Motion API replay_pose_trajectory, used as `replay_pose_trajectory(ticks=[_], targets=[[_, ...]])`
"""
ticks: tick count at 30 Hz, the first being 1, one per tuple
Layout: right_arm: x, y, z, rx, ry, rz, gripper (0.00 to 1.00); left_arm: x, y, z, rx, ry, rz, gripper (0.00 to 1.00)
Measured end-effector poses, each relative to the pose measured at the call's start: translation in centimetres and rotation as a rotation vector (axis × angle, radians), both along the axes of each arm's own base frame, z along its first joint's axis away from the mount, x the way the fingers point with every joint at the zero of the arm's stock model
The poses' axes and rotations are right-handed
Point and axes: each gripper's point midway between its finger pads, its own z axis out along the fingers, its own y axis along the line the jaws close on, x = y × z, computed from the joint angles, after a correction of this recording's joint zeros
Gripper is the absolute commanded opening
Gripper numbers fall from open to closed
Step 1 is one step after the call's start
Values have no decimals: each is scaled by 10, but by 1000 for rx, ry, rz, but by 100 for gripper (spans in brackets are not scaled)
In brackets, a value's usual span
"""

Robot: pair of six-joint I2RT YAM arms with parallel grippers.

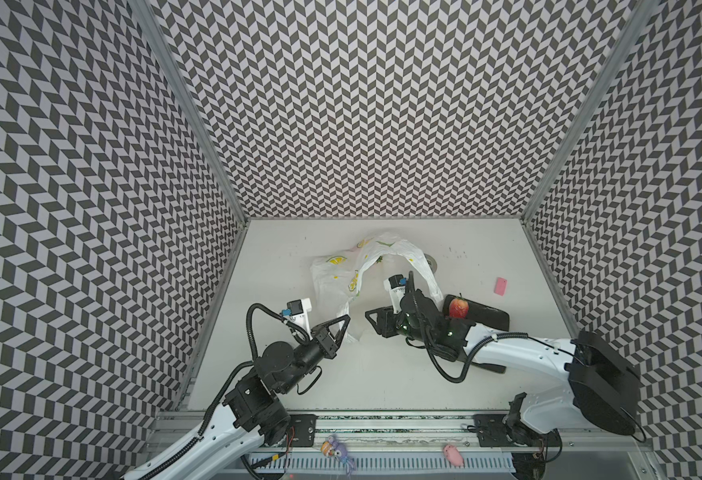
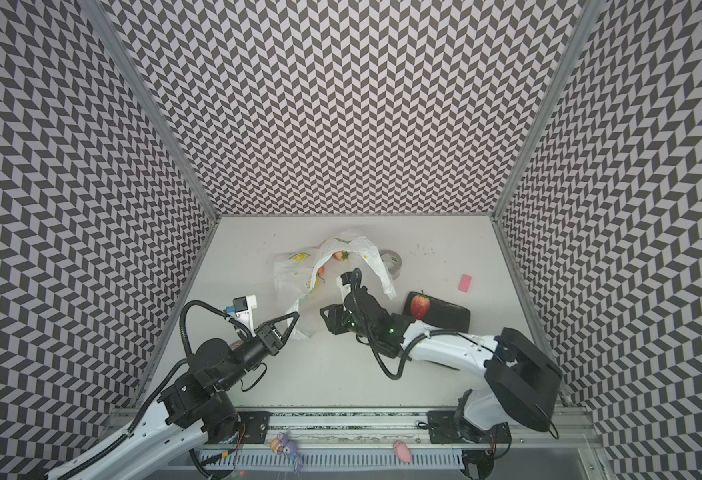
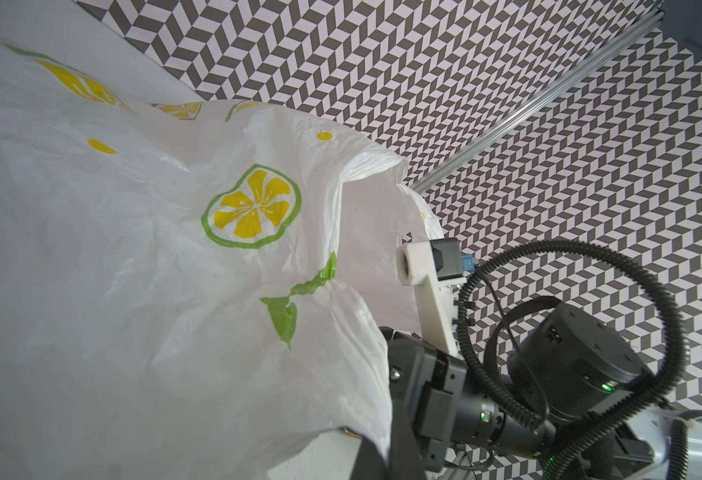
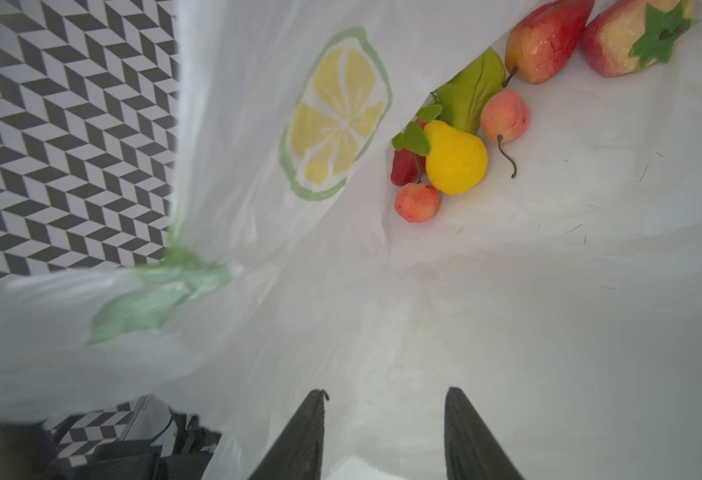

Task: Take the fake fruits out of the plastic bag
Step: 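Release the strawberry and reach the right gripper back into the bag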

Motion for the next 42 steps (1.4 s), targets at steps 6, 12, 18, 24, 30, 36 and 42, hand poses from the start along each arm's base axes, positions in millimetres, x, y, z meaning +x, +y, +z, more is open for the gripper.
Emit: replay_pose_trajectory(ticks=[6, 12, 18, 24, 30, 36, 42], targets=[[40, 13, -26, 42, 83, -96, 51, -1, 1, -1, 2, 3, -1, 0], [73, 34, -42, 60, 116, -119, 60, -2, 2, -6, 14, 19, 0, 0], [99, 53, -45, 70, 106, -115, 66, -3, 3, -11, 18, 42, 1, 0], [119, 69, -55, 42, 80, -93, 72, -5, 5, -17, 25, 68, 3, 0], [133, 78, -68, -31, 31, -74, 75, -6, 6, -21, 28, 88, 4, 0], [144, 86, -78, -73, -7, -58, 73, -6, 8, -26, 42, 107, 9, 0], [154, 89, -90, -94, -5, -67, 71, -7, 8, -29, 48, 115, 10, 0]])
